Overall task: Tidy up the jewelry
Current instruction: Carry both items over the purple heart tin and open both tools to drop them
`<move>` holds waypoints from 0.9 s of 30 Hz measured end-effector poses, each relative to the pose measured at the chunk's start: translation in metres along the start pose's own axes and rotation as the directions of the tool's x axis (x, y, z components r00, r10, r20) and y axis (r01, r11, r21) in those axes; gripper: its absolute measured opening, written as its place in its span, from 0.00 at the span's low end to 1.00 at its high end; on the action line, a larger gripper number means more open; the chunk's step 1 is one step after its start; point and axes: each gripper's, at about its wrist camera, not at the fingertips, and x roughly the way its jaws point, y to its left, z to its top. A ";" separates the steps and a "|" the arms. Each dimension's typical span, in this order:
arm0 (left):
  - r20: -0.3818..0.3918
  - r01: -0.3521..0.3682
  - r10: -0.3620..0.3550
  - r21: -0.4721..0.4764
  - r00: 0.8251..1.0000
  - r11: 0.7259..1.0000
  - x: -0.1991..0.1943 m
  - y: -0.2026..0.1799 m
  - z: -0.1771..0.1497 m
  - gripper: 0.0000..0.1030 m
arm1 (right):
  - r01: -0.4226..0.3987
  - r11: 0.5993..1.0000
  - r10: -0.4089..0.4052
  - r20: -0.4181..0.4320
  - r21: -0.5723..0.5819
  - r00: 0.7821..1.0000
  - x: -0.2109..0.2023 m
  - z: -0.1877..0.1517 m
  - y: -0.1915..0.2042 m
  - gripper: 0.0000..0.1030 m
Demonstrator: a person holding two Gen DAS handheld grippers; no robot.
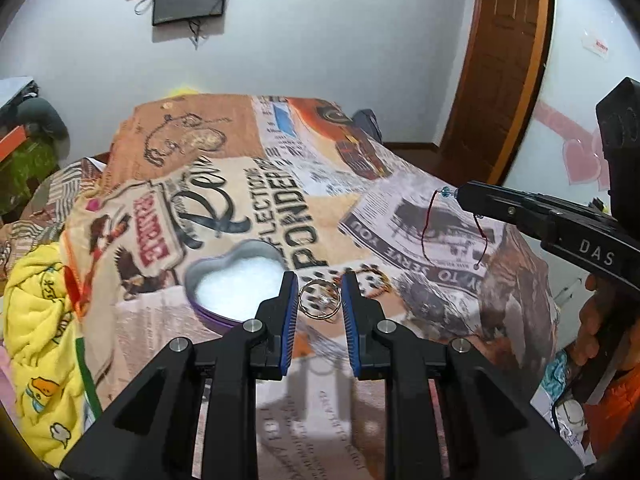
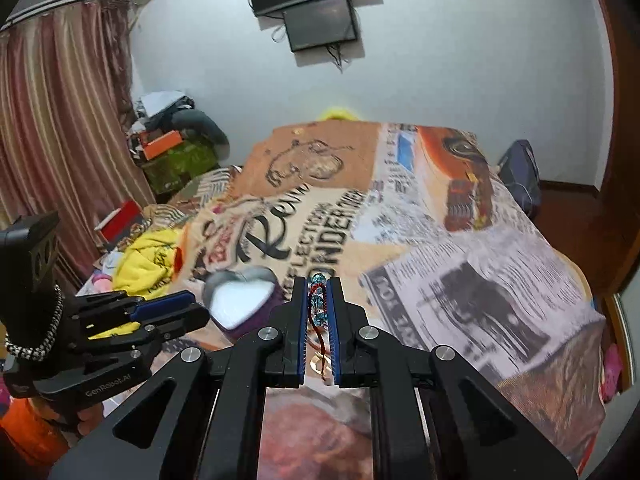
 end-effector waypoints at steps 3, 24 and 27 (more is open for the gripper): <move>0.017 -0.022 0.022 -0.014 1.000 1.000 -0.004 0.012 0.003 0.20 | -0.029 1.000 0.029 0.016 -0.007 0.999 0.005 0.008 0.011 0.08; 0.021 -0.092 0.094 -0.098 0.995 0.991 0.012 0.081 0.006 0.20 | -0.172 0.984 0.169 -0.051 -0.044 0.984 0.075 0.023 0.069 0.08; 0.001 -0.083 0.083 -0.103 0.997 0.991 0.022 0.084 0.003 0.20 | -0.171 0.985 0.168 -0.080 -0.038 0.983 0.087 0.019 0.070 0.08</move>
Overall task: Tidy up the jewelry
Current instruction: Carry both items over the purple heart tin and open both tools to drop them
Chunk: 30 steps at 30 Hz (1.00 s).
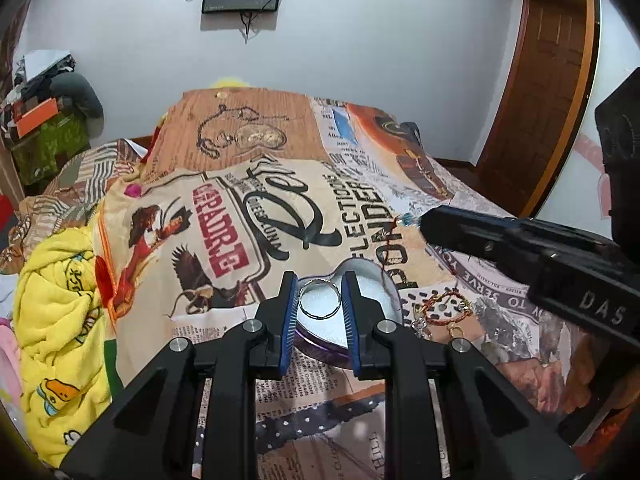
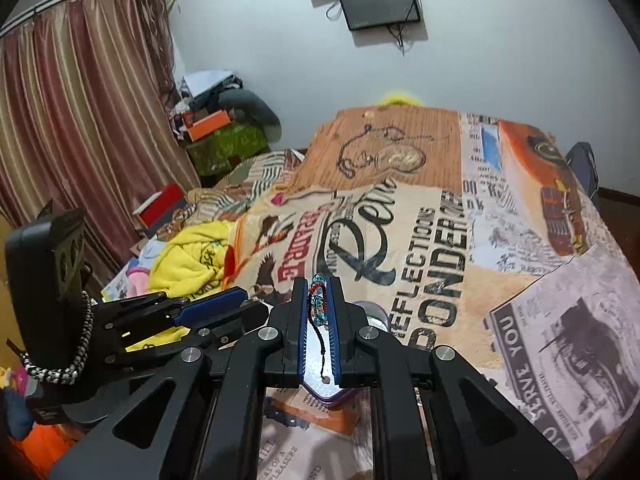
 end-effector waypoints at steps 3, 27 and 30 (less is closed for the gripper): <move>-0.028 0.008 -0.008 -0.007 1.000 1.000 0.011 0.001 -0.004 0.20 | -0.001 1.000 0.001 -0.031 0.009 1.000 0.010 -0.004 -0.004 0.08; -0.102 0.022 -0.020 0.013 0.995 1.000 0.047 -0.003 -0.008 0.20 | -0.026 0.997 0.038 -0.159 0.075 0.987 0.045 -0.020 -0.028 0.08; -0.100 -0.006 0.007 0.012 0.995 1.000 0.047 -0.002 -0.006 0.27 | -0.019 0.997 0.030 -0.153 0.071 0.988 0.042 -0.020 -0.029 0.08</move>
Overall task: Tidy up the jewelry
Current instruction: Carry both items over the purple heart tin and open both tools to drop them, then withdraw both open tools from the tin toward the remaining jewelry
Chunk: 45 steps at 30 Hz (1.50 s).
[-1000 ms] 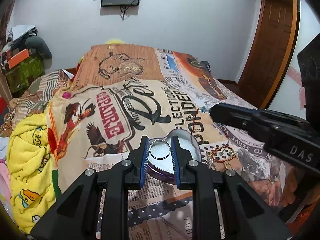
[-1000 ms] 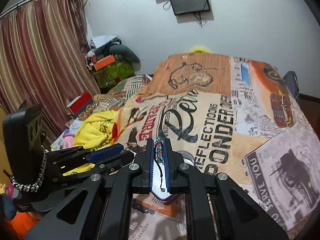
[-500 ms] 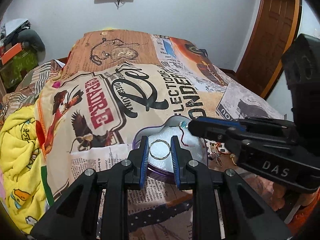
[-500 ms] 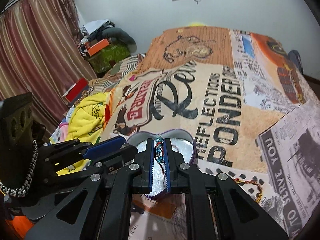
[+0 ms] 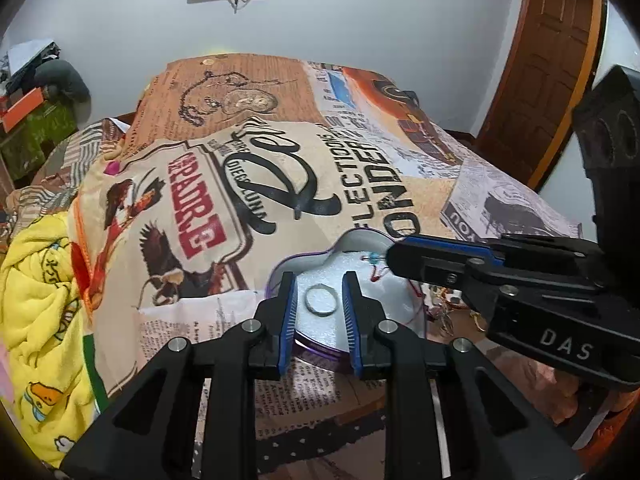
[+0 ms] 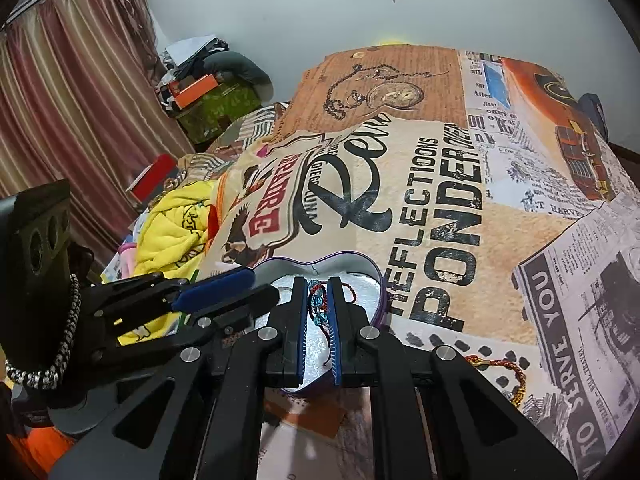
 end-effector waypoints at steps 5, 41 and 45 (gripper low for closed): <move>0.021 -0.036 0.036 -0.031 0.999 0.999 -0.010 0.010 0.001 0.34 | 0.008 1.000 -0.008 -0.006 -0.001 1.000 0.001 0.000 -0.001 0.09; 0.049 -0.030 0.028 0.041 0.998 0.999 -0.058 -0.048 -0.003 0.50 | 0.242 0.970 -0.244 0.127 0.030 0.961 -0.116 -0.021 -0.033 0.48; 0.034 0.012 -0.014 0.062 0.999 0.998 -0.051 -0.071 -0.003 0.51 | 0.278 0.959 -0.283 0.132 0.056 0.950 -0.133 -0.028 -0.048 0.49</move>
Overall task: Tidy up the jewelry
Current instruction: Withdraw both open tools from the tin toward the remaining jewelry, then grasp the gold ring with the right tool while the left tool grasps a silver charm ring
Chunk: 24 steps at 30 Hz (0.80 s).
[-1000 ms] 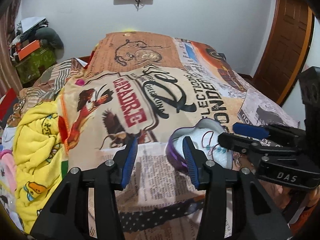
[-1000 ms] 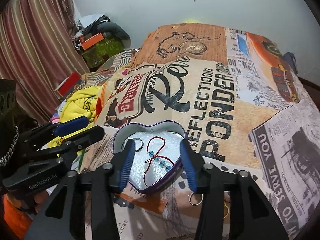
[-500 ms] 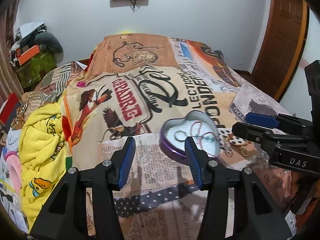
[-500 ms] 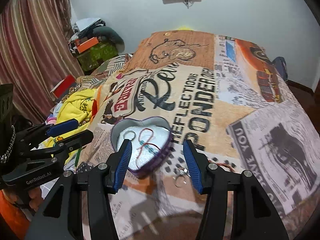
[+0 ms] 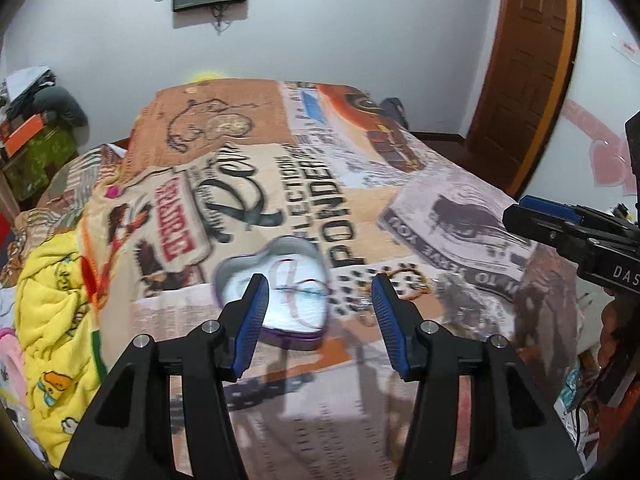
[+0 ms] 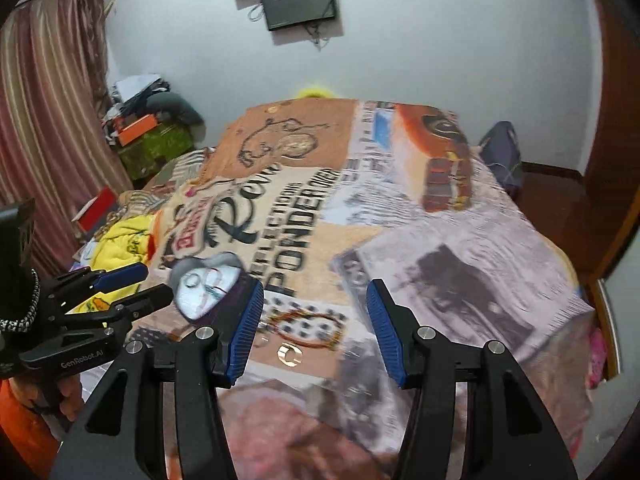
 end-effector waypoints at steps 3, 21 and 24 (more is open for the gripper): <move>-0.026 0.024 -0.024 0.016 0.999 1.000 0.010 -0.014 -0.004 0.51 | 0.016 1.000 -0.016 -0.027 0.021 1.000 0.001 -0.010 -0.013 0.49; -0.198 0.079 -0.071 0.030 0.978 0.996 0.064 -0.024 -0.049 0.50 | -0.094 0.995 0.080 -0.260 -0.043 0.962 0.077 -0.061 0.001 0.49; -0.193 0.091 -0.081 0.040 0.978 0.995 0.064 -0.025 -0.049 0.47 | -0.120 0.991 0.101 -0.253 -0.062 0.962 0.083 -0.058 0.009 0.44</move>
